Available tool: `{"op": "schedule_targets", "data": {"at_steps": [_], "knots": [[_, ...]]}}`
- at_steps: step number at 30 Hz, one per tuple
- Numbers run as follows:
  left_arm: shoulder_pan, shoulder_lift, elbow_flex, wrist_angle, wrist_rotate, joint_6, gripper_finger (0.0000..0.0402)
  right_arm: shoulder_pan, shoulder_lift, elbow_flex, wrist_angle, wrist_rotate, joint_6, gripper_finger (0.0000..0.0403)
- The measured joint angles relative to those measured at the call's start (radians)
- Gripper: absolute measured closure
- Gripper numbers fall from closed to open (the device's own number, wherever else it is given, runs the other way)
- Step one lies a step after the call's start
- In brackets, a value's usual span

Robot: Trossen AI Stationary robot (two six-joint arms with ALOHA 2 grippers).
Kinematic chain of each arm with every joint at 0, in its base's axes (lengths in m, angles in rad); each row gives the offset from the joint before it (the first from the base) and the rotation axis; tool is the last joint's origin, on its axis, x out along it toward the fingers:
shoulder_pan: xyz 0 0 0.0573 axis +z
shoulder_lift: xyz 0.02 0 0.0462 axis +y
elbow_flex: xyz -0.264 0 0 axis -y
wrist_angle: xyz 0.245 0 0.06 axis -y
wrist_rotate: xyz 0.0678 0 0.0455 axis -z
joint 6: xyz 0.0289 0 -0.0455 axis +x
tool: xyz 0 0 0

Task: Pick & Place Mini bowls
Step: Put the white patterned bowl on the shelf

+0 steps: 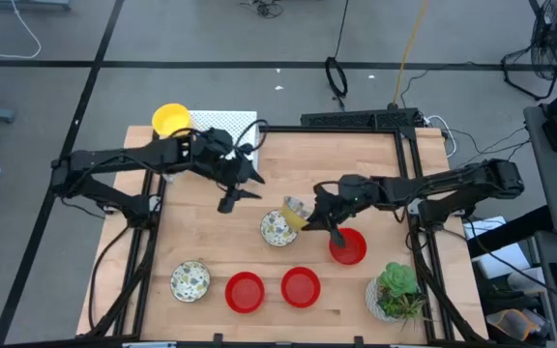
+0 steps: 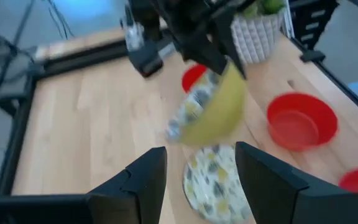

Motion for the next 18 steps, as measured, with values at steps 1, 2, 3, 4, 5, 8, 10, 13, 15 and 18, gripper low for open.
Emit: {"op": "schedule_targets", "data": {"at_steps": [1, 2, 3, 4, 5, 8, 10, 13, 15, 18], "knots": [[-0.006, 0.013, 0.001, 0.022, 0.0, 0.011, 0.0206, -0.004, 0.006, 0.0, 0.038, -0.024, -0.006, 0.04], [-0.01, 0.025, 0.001, 0.031, 0.0, 0.025, 0.0206, -0.005, 0.013, 0.0, 0.072, -0.046, -0.019, 0.0401], [-0.017, 0.04, 0.001, 0.044, 0.004, 0.038, 0.0206, -0.005, 0.018, 0.0, 0.091, -0.068, -0.027, 0.0401], [-0.023, 0.058, 0.001, 0.072, 0.008, 0.051, 0.0206, -0.006, 0.026, 0.003, 0.104, -0.094, -0.032, 0.0401], [-0.028, 0.072, 0.002, 0.09, 0.021, 0.065, 0.0206, -0.006, 0.036, 0.013, 0.109, -0.112, -0.042, 0.0401], [-0.04, 0.109, 0.0, 0.117, 0.11, 0.104, 0.0206, -0.006, 0.063, 0.042, 0.103, -0.167, -0.081, 0.0401], [-0.044, 0.119, 0.001, 0.112, 0.19, 0.123, 0.0206, -0.006, 0.078, 0.07, 0.086, -0.187, -0.113, 0.0402], [-0.056, 0.145, 0.003, 0.138, 0.276, 0.125, 0.0206, -0.006, 0.082, 0.109, 0.029, -0.187, -0.172, 0.0402], [-0.059, 0.15, 0.0, 0.13, 0.297, 0.11, 0.0206, -0.008, 0.084, 0.133, 0.006, -0.188, -0.215, 0.0402], [-0.073, 0.165, 0.003, 0.148, 0.313, 0.101, 0.0206, -0.014, 0.084, 0.145, 0.006, -0.188, -0.273, 0.0402]]}}
